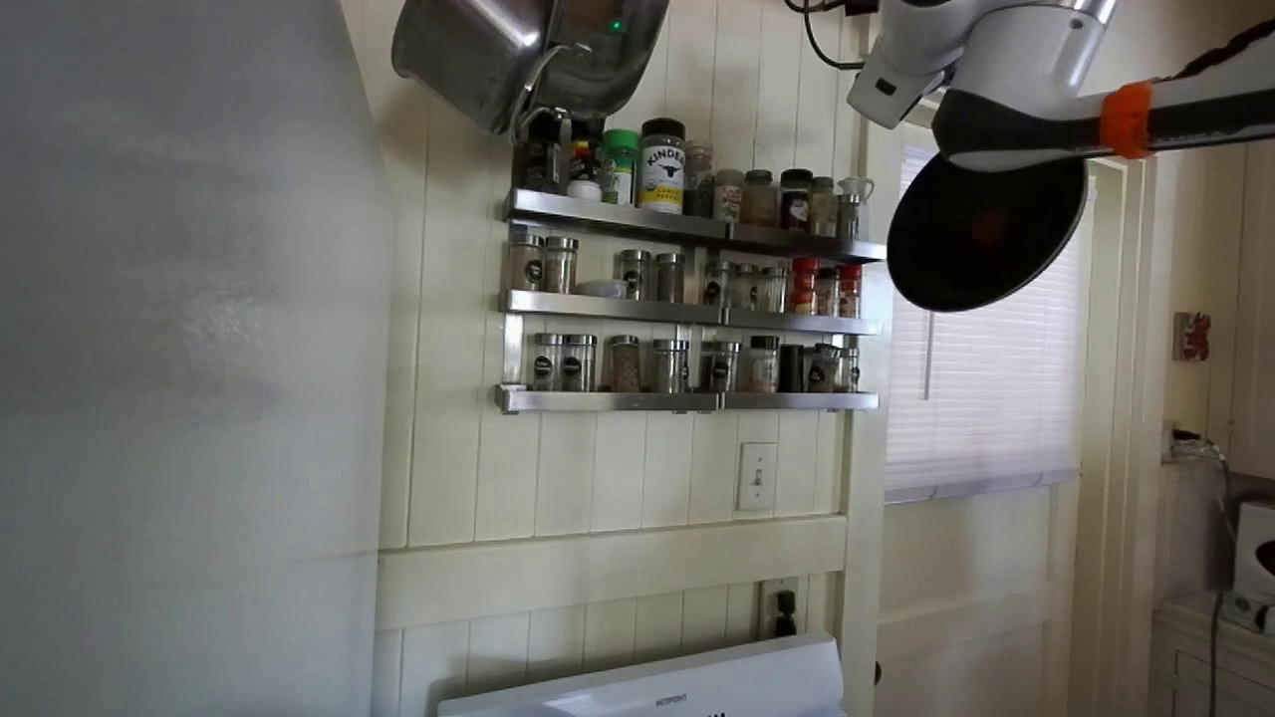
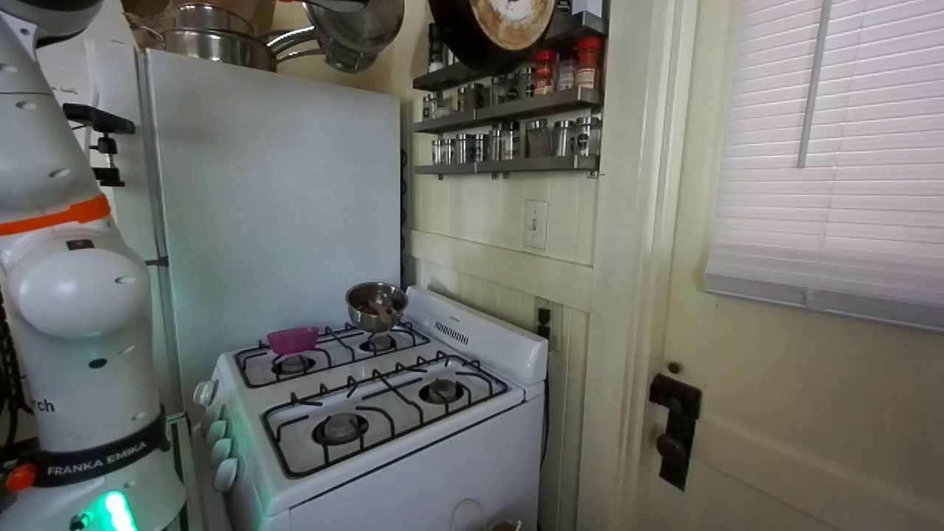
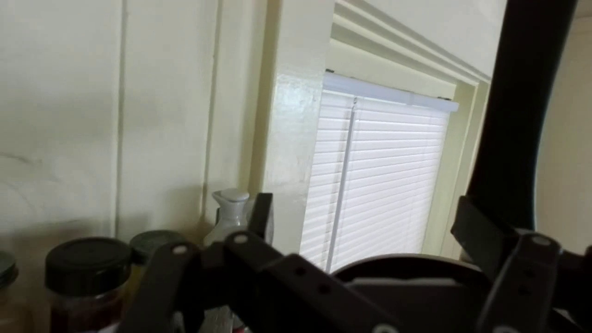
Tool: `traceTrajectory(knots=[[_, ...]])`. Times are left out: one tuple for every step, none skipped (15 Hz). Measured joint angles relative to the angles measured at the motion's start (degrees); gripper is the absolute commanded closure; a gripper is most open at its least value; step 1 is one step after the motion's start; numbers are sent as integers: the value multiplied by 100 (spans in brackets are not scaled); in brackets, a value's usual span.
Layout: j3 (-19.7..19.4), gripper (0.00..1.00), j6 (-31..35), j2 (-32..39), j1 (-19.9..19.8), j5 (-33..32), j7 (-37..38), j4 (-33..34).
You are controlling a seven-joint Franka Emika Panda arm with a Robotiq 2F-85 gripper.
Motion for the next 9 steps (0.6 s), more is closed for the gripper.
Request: traceTrajectory(knots=[[-64,0,219,-198,-14,357,-254,-167],[-153,0,427,-399,-17,731,-536,-331],[-262,0,641,-614,-16,1132,-856,-500],[-374,0,833,-827,-11,1530,-1193,-665],[-486,0,996,-1042,8,1924,-1551,-836],[-598,0,1139,-1259,48,2313,-1939,-1003],[-687,0,1235,-1452,104,2663,-2323,-1144],[-759,0,1304,-1633,180,3007,-2730,-1265],[-807,0,1328,-1788,273,3333,-3121,-1351]])
